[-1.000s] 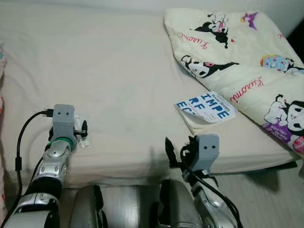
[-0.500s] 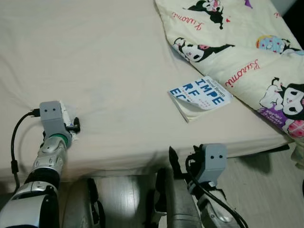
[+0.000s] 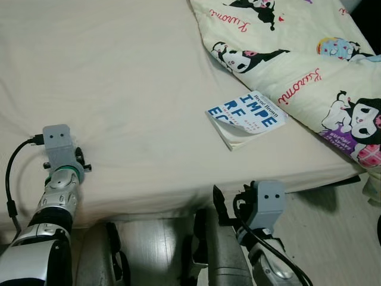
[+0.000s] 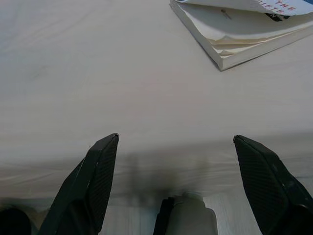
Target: Clean up the room
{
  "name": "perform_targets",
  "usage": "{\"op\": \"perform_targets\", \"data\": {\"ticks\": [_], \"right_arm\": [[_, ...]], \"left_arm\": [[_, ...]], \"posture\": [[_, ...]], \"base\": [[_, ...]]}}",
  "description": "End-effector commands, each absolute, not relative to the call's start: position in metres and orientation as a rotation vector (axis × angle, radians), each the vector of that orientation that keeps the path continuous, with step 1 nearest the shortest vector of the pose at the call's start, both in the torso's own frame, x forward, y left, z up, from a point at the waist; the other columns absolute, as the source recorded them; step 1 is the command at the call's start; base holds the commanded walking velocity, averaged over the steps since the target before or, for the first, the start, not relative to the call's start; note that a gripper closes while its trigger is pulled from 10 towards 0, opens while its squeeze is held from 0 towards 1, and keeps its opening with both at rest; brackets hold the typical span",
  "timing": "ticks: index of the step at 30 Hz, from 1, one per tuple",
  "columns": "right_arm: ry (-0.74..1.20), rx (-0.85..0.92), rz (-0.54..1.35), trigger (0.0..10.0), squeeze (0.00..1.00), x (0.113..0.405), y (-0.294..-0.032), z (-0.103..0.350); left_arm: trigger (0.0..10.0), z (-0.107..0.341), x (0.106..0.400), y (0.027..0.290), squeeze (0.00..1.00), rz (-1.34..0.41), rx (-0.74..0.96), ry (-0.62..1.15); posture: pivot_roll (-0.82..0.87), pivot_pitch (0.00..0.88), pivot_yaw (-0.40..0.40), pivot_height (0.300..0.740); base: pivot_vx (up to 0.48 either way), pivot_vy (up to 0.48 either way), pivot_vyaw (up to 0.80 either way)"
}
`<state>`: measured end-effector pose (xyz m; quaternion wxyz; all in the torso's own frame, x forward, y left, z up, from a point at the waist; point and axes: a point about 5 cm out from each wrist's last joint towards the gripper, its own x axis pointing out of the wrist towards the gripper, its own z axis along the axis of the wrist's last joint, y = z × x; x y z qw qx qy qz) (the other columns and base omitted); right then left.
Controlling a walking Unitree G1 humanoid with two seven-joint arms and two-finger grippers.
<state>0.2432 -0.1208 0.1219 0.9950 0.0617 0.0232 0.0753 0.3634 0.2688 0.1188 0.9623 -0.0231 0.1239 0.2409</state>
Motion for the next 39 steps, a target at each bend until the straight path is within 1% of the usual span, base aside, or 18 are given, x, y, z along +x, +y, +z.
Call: {"op": "perform_targets", "data": {"ticks": [1, 8, 9, 10, 12, 13, 14, 15, 16, 18, 19, 20, 21, 22, 23, 26, 30, 39], "right_arm": [[0.096, 0.12, 0.134, 10.0, 0.0, 0.239, -0.124, 0.112], [0.092, 0.125, 0.136, 10.0, 0.0, 0.245, -0.123, 0.112], [0.081, 0.13, 0.137, 10.0, 0.0, 0.249, -0.121, 0.113], [0.081, 0.13, 0.137, 10.0, 0.0, 0.249, -0.121, 0.113], [0.059, 0.146, 0.135, 10.0, 0.0, 0.259, -0.118, 0.113], [0.059, 0.146, 0.135, 10.0, 0.0, 0.259, -0.118, 0.113], [0.047, 0.156, 0.134, 10.0, 0.0, 0.264, -0.117, 0.113], [0.047, 0.156, 0.134, 10.0, 0.0, 0.264, -0.117, 0.113], [0.04, 0.162, 0.133, 10.0, 0.0, 0.269, -0.115, 0.113], [0.04, 0.162, 0.133, 10.0, 0.0, 0.269, -0.115, 0.113], [0.033, 0.168, 0.134, 10.0, 0.0, 0.273, -0.114, 0.112], [0.028, 0.171, 0.135, 10.0, 0.0, 0.276, -0.114, 0.112], [0.028, 0.171, 0.135, 10.0, 0.0, 0.276, -0.114, 0.112], [0.019, 0.173, 0.139, 10.0, 0.0, 0.279, -0.113, 0.112], [0.019, 0.173, 0.139, 10.0, 0.0, 0.279, -0.113, 0.112], [-0.002, 0.182, 0.157, 10.0, 0.0, 0.287, -0.113, 0.113], [-0.013, 0.16, 0.149, 10.0, 0.0, 0.294, -0.118, 0.111], [-0.021, 0.151, 0.121, 10.0, 0.0, 0.301, -0.123, 0.111]], "left_arm": [[0.0, 0.079, 0.339, 0.28, 0.0, 0.56, -0.065, 0.424], [0.0, 0.089, 0.345, 0.277, 0.0, 0.513, -0.069, 0.347], [0.0, 0.102, 0.352, 0.273, 0.0, 0.462, 0.029, 0.268], [0.0, 0.102, 0.352, 0.273, 0.0, 0.462, 0.029, 0.268], [0.0, 0.131, 0.357, 0.26, 0.0, 0.377, 0.233, 0.063], [0.0, 0.131, 0.357, 0.26, 0.0, 0.377, 0.233, 0.063], [0.0, 0.146, 0.352, 0.247, 0.0, 0.321, 0.303, -0.06], [0.0, 0.146, 0.352, 0.247, 0.0, 0.321, 0.303, -0.06], [0.0, 0.157, 0.343, 0.233, 0.0, 0.269, 0.346, -0.154], [0.0, 0.157, 0.343, 0.233, 0.0, 0.269, 0.346, -0.154], [10.0, 0.165, 0.329, 0.218, 0.0, 0.205, 0.378, -0.232], [10.0, 0.169, 0.316, 0.205, 0.0, 0.146, 0.404, -0.285], [10.0, 0.169, 0.316, 0.205, 0.0, 0.146, 0.404, -0.285], [10.0, 0.171, 0.303, 0.193, 0.0, 0.091, 0.422, -0.327], [10.0, 0.171, 0.303, 0.193, 0.0, 0.091, 0.422, -0.327], [10.0, 0.172, 0.28, 0.169, 0.0, -0.013, 0.404, -0.37], [10.0, 0.17, 0.279, 0.159, 0.0, -0.025, 0.32, -0.34], [10.0, 0.178, 0.29, 0.156, 0.0, 0.008, 0.218, -0.302]], "posture": [[-0.2, 0.439, -0.076, 0.601], [-0.16, 0.394, -0.057, 0.601], [-0.14, 0.373, -0.045, 0.601], [-0.14, 0.373, -0.045, 0.601], [-0.08, 0.302, -0.011, 0.601], [-0.08, 0.302, -0.011, 0.601], [-0.04, 0.266, 0.001, 0.601], [-0.04, 0.266, 0.001, 0.601], [-0.02, 0.234, 0.008, 0.601], [-0.02, 0.234, 0.008, 0.601], [0.0, 0.201, 0.012, 0.601], [0.02, 0.171, 0.011, 0.601], [0.02, 0.171, 0.011, 0.601], [0.03, 0.142, 0.007, 0.601], [0.03, 0.142, 0.007, 0.601], [0.05, 0.082, -0.01, 0.601], [0.05, 0.057, -0.022, 0.606], [0.03, 0.03, -0.027, 0.625]], "base": [[0.0, 0.0, 0.0], [0.0, 0.0, 0.0], [0.0, 0.0, 0.0], [0.0, 0.0, 0.0], [0.0, 0.0, 0.0], [0.0, 0.0, 0.0], [0.0, 0.0, 0.0], [0.0, 0.0, 0.0], [0.0, 0.0, 0.0], [0.0, 0.0, 0.0], [0.0, 0.0, 0.0], [0.0, 0.0, 0.0], [0.0, 0.0, 0.0], [0.0, 0.0, 0.0], [0.0, 0.0, 0.0], [0.0, 0.0, 0.0], [0.0, 0.0, 0.0], [0.0, 0.0, 0.0]]}}
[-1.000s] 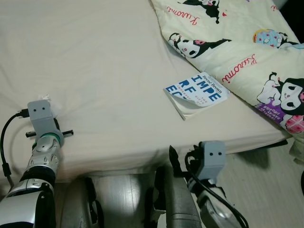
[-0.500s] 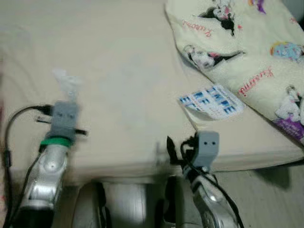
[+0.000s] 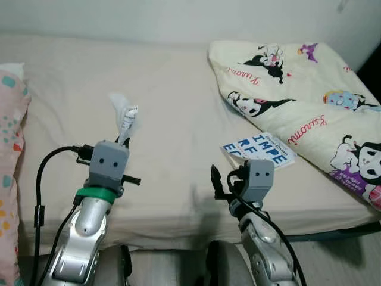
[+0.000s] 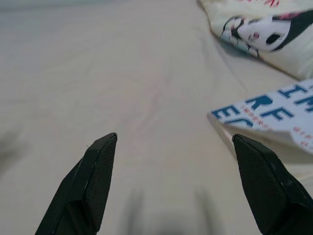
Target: Clean up the room
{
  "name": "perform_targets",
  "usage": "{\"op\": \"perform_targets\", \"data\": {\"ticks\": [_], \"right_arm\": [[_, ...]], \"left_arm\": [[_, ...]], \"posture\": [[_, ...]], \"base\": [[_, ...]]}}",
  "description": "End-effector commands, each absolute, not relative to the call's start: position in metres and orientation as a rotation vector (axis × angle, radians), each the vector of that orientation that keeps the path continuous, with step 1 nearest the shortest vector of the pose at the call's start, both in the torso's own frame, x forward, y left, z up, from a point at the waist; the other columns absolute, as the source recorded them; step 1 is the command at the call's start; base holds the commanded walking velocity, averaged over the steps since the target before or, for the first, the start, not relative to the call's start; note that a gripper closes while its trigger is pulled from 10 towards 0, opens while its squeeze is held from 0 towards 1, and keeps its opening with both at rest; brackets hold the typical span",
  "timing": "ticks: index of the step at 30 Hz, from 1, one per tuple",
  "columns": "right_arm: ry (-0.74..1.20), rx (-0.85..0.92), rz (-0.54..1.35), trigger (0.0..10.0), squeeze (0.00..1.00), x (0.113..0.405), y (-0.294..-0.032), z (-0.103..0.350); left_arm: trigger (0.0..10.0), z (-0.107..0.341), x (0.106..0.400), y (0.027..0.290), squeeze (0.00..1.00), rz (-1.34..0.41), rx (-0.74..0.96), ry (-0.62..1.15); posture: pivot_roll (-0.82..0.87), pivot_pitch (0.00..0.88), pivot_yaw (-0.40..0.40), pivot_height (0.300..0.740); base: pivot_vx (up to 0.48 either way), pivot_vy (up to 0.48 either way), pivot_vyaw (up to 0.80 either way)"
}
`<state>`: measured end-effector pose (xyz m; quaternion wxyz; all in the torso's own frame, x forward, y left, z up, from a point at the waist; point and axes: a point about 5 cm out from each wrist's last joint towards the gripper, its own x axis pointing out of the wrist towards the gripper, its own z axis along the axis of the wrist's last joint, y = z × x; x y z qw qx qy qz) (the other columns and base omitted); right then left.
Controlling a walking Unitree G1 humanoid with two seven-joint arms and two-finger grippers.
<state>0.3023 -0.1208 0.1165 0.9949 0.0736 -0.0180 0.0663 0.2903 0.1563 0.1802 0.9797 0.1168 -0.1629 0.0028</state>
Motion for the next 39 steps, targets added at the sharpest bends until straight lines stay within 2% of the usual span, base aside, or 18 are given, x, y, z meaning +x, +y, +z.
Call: {"op": "perform_targets", "data": {"ticks": [1, 7, 28, 39], "right_arm": [[-0.021, 0.151, 0.121, 10.0, 0.0, 0.301, -0.123, 0.111], [-0.024, 0.145, 0.1, 10.0, 0.0, 0.301, -0.13, 0.106], [-0.027, 0.151, 0.095, 10.0, 0.0, 0.302, -0.128, 0.101], [-0.014, 0.135, 0.065, 10.0, 0.0, 0.303, -0.129, 0.097]], "left_arm": [[10.0, 0.178, 0.29, 0.156, 0.0, 0.008, 0.218, -0.302], [10.0, 0.179, 0.292, 0.153, 0.0, -0.011, 0.216, -0.279], [10.0, 0.172, 0.295, 0.155, 0.0, 0.015, 0.206, -0.209], [10.0, 0.165, 0.295, 0.156, 0.0, 0.033, 0.19, -0.174]], "posture": [[0.03, 0.03, -0.027, 0.625], [0.02, 0.021, -0.02, 0.649], [0.02, 0.028, -0.014, 0.74], [0.02, 0.035, -0.016, 0.74]], "base": [[0.0, 0.0, 0.0], [0.0, 0.0, 0.0], [0.0, 0.0, 0.0], [0.0, 0.0, 0.0]]}}
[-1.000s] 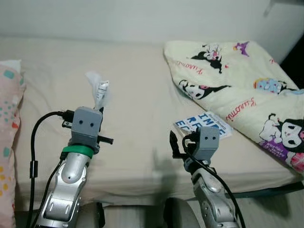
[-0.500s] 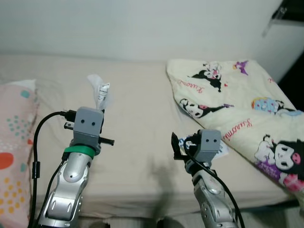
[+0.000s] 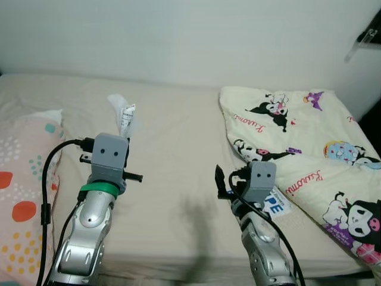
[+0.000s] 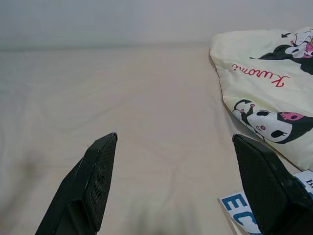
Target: Clean up the room
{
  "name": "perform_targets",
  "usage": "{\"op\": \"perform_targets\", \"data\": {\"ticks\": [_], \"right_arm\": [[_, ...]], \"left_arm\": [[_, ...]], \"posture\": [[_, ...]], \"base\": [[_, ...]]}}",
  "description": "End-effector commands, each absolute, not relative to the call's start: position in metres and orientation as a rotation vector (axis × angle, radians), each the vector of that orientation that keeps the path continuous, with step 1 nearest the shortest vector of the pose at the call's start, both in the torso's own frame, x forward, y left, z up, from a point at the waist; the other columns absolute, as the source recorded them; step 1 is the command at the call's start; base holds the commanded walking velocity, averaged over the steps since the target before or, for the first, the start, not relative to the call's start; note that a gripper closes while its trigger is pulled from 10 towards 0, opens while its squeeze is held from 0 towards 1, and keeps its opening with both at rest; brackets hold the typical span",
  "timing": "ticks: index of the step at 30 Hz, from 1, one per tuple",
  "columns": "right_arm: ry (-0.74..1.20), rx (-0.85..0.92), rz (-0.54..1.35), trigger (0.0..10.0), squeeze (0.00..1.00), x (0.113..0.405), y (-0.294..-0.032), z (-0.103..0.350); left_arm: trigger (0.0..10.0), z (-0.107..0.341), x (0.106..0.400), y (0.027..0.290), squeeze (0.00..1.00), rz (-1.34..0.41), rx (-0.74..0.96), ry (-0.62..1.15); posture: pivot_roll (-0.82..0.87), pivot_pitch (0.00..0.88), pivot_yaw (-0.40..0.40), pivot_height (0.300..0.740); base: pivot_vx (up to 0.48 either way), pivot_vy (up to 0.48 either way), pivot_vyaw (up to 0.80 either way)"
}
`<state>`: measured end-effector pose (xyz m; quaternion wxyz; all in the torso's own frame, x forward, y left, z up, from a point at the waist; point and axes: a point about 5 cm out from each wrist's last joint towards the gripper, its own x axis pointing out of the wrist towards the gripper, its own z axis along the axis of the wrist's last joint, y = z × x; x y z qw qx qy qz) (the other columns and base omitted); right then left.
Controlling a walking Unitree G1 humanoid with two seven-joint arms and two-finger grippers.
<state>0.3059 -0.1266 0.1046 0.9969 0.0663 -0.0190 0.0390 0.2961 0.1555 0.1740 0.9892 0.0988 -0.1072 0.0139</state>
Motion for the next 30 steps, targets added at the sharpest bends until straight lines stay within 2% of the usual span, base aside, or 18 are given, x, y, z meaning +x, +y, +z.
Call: {"op": "perform_targets", "data": {"ticks": [1, 30], "right_arm": [[-0.014, 0.136, 0.066, 10.0, 0.0, 0.3029, -0.1294, 0.0974], [-0.009, 0.133, 0.069, 10.0, 0.0, 0.3008, -0.1284, 0.094]], "left_arm": [[10.0, 0.1652, 0.2946, 0.1556, 0.0, 0.033, 0.189, -0.172], [10.0, 0.1642, 0.2942, 0.1565, 0.0, 0.052, 0.182, -0.16]], "posture": [[0.02, 0.035, -0.016, 0.74], [0.01, 0.042, -0.015, 0.74]], "base": [[0.0, 0.0, 0.0], [-0.296, 0.0, 0.0]]}}
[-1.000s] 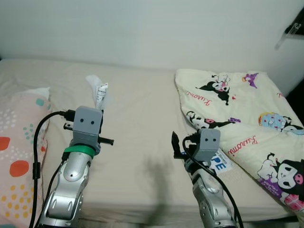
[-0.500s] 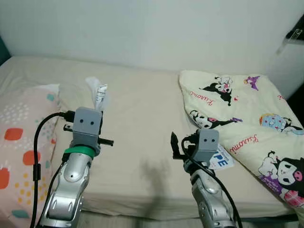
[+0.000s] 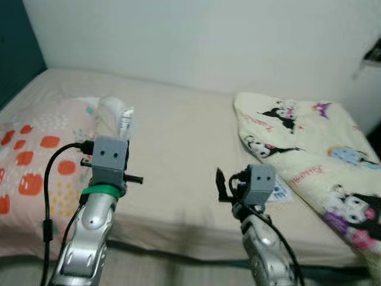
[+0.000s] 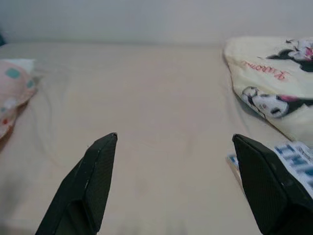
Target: Clean up the room
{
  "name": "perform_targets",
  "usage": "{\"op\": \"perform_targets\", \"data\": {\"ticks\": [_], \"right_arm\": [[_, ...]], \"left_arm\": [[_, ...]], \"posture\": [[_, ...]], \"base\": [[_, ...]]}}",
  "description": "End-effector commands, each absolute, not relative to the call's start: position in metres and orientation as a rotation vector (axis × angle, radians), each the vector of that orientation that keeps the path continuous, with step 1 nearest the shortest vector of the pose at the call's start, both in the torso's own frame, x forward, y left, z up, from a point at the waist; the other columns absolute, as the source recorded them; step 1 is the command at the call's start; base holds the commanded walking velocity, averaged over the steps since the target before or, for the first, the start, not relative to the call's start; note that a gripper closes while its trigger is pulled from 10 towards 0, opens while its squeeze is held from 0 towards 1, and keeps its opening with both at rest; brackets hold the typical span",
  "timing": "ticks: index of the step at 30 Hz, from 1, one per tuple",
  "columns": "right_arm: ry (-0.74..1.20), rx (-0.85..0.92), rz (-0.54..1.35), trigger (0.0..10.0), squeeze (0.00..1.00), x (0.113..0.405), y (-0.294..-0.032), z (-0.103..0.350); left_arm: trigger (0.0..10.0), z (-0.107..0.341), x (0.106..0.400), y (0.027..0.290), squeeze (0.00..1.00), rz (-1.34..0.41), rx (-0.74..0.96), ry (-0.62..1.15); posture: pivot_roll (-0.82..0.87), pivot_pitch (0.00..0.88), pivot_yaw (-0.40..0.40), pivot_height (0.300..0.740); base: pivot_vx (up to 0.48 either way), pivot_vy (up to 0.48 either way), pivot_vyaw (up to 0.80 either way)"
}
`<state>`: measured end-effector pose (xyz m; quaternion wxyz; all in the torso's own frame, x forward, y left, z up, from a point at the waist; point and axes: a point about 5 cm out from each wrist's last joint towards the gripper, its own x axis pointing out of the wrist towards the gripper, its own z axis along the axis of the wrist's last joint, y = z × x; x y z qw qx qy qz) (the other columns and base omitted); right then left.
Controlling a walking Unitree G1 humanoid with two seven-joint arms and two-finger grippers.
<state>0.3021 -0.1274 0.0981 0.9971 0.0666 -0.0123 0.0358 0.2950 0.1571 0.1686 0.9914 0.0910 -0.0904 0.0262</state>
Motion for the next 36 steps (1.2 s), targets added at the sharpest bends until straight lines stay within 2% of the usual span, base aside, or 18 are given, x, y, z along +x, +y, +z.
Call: {"op": "perform_targets", "data": {"ticks": [1, 13, 16, 36], "right_arm": [[-0.009, 0.133, 0.069, 10.0, 0.0, 0.301, -0.128, 0.094], [-0.007, 0.117, 0.09, 10.0, 0.0, 0.301, -0.124, 0.094], [-0.002, 0.088, 0.127, 10.0, 0.0, 0.3, -0.122, 0.093], [0.002, 0.074, 0.218, 10.0, 0.0, 0.295, -0.114, 0.091]], "left_arm": [[10.0, 0.164, 0.294, 0.157, 0.0, 0.052, 0.182, -0.16], [10.0, 0.163, 0.295, 0.157, 0.0, 0.059, 0.181, -0.153], [10.0, 0.162, 0.295, 0.158, 0.0, 0.063, 0.18, -0.141], [10.0, 0.149, 0.299, 0.154, 0.0, 0.091, 0.174, -0.032]], "posture": [[0.01, 0.042, -0.015, 0.74], [0.01, 0.041, -0.018, 0.74], [0.01, 0.041, -0.018, 0.74], [0.01, 0.037, -0.015, 0.74]], "base": [[-0.337, 0.0, 0.0], [-0.335, 0.0, 0.0], [0.0, 0.0, 0.0], [0.0, 0.0, 0.73]]}}
